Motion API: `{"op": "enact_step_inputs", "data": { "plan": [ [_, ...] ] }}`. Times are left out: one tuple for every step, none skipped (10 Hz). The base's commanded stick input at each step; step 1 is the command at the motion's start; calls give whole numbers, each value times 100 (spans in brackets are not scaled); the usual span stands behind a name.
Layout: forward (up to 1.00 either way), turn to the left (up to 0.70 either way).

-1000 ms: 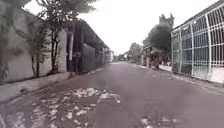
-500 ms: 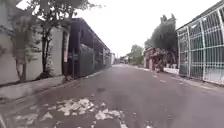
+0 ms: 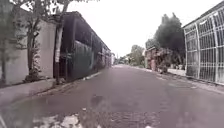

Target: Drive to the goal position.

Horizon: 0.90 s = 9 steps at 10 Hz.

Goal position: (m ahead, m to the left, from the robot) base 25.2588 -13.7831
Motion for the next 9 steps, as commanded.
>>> {"op": "enact_step_inputs", "data": {
  "plan": [
    [100,0],
    [100,0],
    [100,0],
    [100,-32],
    [100,-34],
    [100,-18],
    [100,0],
    [100,0],
    [100,0]
  ]
}}
